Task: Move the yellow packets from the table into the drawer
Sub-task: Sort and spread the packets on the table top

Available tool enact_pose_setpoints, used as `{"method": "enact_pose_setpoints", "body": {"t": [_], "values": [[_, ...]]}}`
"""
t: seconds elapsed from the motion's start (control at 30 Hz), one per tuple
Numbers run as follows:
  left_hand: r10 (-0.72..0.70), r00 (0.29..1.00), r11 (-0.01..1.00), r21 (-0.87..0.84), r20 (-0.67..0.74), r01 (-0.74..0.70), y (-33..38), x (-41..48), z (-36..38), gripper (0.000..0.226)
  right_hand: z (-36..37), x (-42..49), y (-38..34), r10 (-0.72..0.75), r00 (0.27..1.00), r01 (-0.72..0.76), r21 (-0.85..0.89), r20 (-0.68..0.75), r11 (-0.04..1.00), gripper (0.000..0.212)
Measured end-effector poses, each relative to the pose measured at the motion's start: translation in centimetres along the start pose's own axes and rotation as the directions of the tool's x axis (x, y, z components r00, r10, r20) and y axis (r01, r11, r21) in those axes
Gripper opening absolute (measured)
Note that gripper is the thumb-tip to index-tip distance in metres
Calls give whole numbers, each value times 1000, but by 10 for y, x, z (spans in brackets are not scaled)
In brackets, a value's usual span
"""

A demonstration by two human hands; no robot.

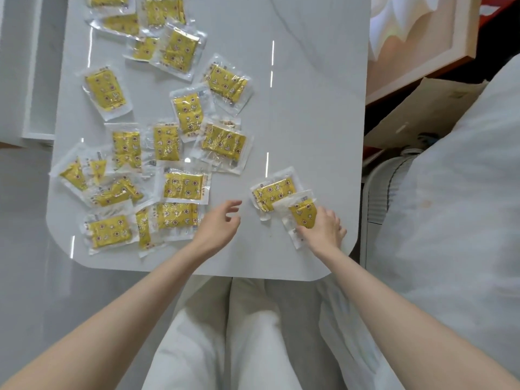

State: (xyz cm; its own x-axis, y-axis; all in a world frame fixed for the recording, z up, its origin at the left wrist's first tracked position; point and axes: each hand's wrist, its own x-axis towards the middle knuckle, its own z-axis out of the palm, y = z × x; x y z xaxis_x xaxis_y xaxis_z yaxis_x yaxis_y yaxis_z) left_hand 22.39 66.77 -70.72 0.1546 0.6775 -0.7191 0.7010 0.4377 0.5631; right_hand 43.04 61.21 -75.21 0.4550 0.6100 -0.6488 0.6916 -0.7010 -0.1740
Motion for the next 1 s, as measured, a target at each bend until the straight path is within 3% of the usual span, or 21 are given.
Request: {"method": "enact_pose_setpoints", "body": {"t": [0.13, 0.23, 0.3, 0.43, 0.5, 0.6, 0.7, 0.77, 0.83, 0.9, 1.0], "values": [[35, 999, 999, 30, -33, -34, -1, 2, -6, 41, -15, -16, -6, -168, 984, 164, 62, 63, 984, 27], [92, 989, 993, 77, -115, -84, -7, 7, -18, 39, -37, -19, -21, -461, 883, 468, -249, 89, 848, 19], [95, 976, 994, 74, -194, -82, -14, 11, -28, 38, -47, -9, -40, -546, 826, 549, -406, 135, 730, 19], [108, 921, 991, 114, -374, -70, -35, 20, -49, 39, -45, 21, -84, -533, 809, 564, -585, 249, 583, 30], [136, 908, 981, 184, -396, -67, -46, 27, -59, 47, -40, 33, -98, -530, 795, 582, -617, 295, 529, 35], [217, 915, 933, 348, -341, -92, -61, 42, -74, 66, -33, 44, -109, -526, 783, 609, -585, 333, 536, 54], [228, 950, 849, 521, -211, -88, -67, 60, -87, 83, -23, 47, -108, -531, 792, 604, -518, 302, 606, 71], [232, 958, 788, 610, -167, -84, -66, 70, -93, 91, -14, 46, -106, -515, 818, 565, -528, 256, 634, 69], [244, 958, 729, 680, -153, -77, -61, 79, -97, 92, -9, 46, -105, -491, 838, 525, -592, 238, 611, 53], [234, 963, 678, 732, -136, -61, -56, 85, -97, 83, -8, 45, -105, -462, 846, 512, -644, 265, 569, 34], [222, 967, 640, 767, -127, -46, -52, 85, -97, 61, -10, 42, -100, -416, 860, 503, -626, 295, 596, 32]]}}
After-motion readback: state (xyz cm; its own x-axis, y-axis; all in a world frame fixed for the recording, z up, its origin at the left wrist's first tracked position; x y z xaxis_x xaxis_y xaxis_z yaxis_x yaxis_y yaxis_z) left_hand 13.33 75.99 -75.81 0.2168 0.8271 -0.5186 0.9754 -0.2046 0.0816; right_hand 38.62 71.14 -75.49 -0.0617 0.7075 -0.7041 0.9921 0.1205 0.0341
